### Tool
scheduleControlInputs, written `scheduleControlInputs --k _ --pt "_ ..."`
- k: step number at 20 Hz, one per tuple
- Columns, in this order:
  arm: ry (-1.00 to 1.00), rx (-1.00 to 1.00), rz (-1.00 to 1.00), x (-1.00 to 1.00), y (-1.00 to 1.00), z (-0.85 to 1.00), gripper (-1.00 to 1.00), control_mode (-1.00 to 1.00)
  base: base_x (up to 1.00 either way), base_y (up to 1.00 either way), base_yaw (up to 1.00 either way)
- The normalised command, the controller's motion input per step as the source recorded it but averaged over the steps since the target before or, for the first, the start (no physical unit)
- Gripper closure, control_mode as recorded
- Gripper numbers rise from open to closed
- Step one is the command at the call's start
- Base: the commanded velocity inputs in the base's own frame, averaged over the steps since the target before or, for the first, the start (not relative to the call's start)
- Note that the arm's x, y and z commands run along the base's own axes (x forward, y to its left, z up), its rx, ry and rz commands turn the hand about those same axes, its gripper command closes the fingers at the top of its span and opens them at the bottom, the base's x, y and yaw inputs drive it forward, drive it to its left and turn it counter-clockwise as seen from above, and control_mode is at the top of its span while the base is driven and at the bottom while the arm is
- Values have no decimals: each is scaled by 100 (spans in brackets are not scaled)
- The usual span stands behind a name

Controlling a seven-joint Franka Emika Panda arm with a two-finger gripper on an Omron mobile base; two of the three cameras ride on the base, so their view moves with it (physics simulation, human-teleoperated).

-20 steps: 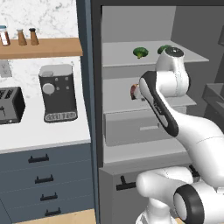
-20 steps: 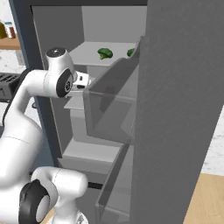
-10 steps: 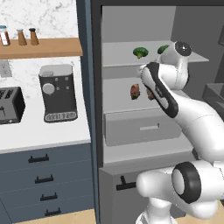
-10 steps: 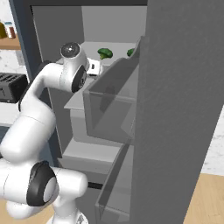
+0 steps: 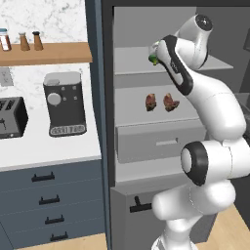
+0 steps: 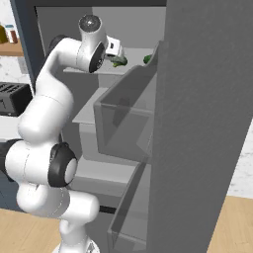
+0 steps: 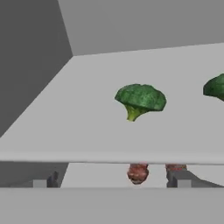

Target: Place one broccoli and one steak in each tupperware on the nearby counter, to pack two identical lunches.

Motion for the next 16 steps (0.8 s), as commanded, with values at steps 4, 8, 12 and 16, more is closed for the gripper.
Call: scheduleControlInputs --k 4,8,12,16 --pt "0 0 0 39 -16 4 -100 -100 0 0 0" --pt "0 0 0 32 -19 -6 -100 -100 0 0 0" --pt "0 -1 2 27 -19 -18 -100 -100 0 0 0" --pt "0 -3 5 24 -11 -24 -100 -100 0 0 0"
